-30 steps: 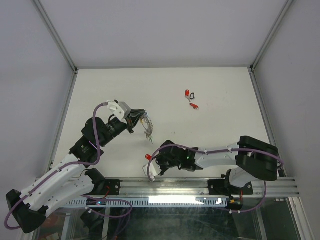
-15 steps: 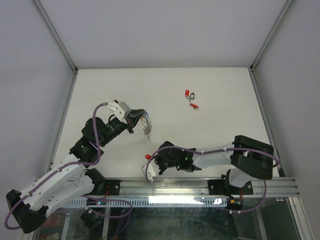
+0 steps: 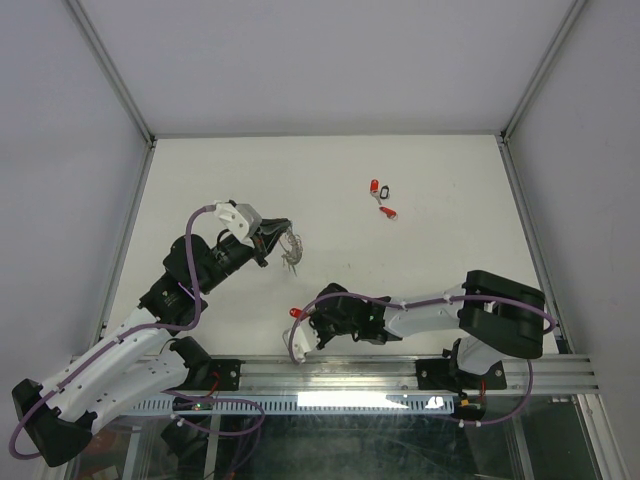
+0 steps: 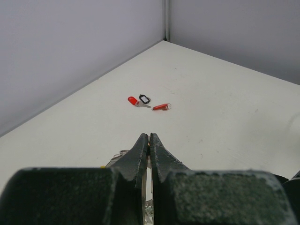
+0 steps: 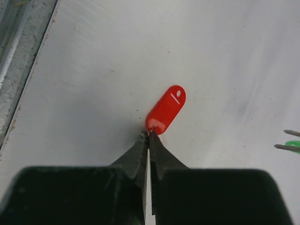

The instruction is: Put the keys on the keyring

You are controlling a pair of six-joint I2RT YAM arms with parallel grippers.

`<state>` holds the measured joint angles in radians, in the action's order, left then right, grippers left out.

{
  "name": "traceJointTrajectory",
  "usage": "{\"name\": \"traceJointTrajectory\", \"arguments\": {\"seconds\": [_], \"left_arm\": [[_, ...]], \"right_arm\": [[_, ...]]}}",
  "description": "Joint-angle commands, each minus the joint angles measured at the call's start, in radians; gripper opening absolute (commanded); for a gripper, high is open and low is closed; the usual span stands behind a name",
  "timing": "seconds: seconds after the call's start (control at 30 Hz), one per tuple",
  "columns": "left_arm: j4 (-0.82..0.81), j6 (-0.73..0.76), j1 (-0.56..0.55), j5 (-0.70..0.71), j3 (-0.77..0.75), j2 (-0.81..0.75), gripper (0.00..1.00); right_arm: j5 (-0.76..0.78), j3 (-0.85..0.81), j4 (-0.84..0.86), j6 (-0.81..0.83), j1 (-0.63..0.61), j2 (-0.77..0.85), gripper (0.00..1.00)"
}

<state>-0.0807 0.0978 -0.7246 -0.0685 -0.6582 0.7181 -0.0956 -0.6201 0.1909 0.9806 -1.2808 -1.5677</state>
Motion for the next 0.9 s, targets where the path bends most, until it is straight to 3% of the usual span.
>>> {"name": "traceJointTrajectory", "arguments": {"seconds": [0.0,0.33,0.6,0.87], "left_arm": [[-0.055,0.015,0.014,0.009,-0.015,-0.023,0.00],[-0.082,-0.001,0.014,-0.030,-0.019,-0.010,0.00],[-0.164,-0.080,0.013,-0.127,-0.009,0.009,0.00],[-0.289,-0.162,0.013,-0.279,-0.003,0.052,0.00]], "right_arm": [[0.051,-0.028,0.018,-0.058,-0.006,0.032,0.00],[0.014,0.022,0.011,-0.245,0.014,0.269,0.00],[0.006,0.133,0.140,-0.460,0.093,0.552,0.00],[0.075,0.157,0.131,-0.482,0.126,0.797,0.00]]}}
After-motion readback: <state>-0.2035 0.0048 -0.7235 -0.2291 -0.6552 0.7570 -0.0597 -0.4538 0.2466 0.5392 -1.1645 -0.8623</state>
